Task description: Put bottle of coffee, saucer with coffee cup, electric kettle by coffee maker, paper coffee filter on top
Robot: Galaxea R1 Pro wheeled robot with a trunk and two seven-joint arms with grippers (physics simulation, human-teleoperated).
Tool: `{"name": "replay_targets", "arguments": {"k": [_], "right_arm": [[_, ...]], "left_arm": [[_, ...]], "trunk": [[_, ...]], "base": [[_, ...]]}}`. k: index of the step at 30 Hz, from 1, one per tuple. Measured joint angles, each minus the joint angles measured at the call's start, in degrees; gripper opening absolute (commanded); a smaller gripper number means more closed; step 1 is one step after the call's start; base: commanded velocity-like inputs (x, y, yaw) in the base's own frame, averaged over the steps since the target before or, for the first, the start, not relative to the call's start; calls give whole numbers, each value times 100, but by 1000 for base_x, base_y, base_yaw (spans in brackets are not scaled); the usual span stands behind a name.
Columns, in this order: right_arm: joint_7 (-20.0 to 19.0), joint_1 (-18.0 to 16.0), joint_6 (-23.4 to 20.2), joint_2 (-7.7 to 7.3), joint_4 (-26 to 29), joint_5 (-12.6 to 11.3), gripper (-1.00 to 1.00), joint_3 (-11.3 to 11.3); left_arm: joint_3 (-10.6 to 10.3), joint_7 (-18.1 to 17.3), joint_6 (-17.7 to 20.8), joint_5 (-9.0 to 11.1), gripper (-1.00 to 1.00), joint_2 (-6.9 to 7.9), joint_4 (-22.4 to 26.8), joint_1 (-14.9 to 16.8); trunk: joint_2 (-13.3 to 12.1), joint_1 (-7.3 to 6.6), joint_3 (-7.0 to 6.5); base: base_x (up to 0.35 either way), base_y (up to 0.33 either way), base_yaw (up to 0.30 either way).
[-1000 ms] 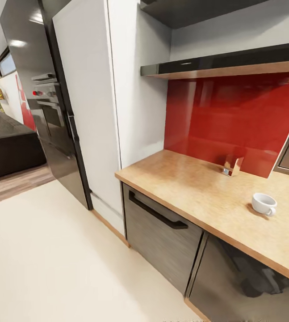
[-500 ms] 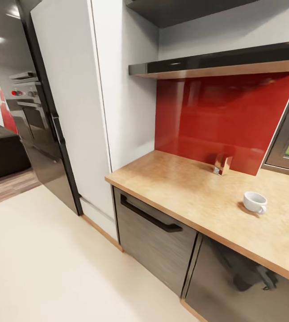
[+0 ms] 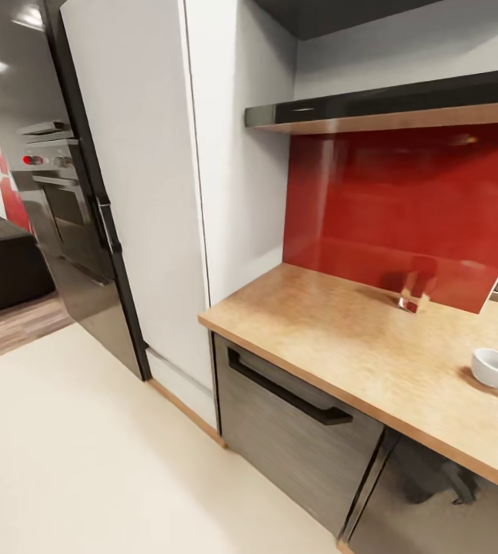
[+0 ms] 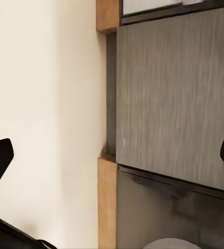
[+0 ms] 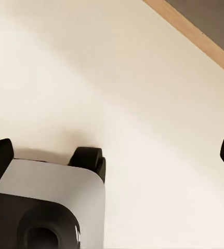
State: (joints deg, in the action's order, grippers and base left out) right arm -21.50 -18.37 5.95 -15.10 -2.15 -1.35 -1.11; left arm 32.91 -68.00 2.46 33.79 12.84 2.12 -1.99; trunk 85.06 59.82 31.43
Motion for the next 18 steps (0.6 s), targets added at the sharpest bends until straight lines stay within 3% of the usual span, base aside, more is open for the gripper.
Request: {"name": "replay_targets", "arguments": {"k": [8,18], "right_arm": [[-1,1,0,0,0,0,100,-1],[-2,1,0,-1,0,0,100,-7]], "left_arm": [[0,2,0,0,100,0,-1,0],[0,3,0,0,100,0,-2,1]], "trunk": [[0,1,0],[0,1,0]], "base": [[11,169,-46],[1,13,-252]]}}
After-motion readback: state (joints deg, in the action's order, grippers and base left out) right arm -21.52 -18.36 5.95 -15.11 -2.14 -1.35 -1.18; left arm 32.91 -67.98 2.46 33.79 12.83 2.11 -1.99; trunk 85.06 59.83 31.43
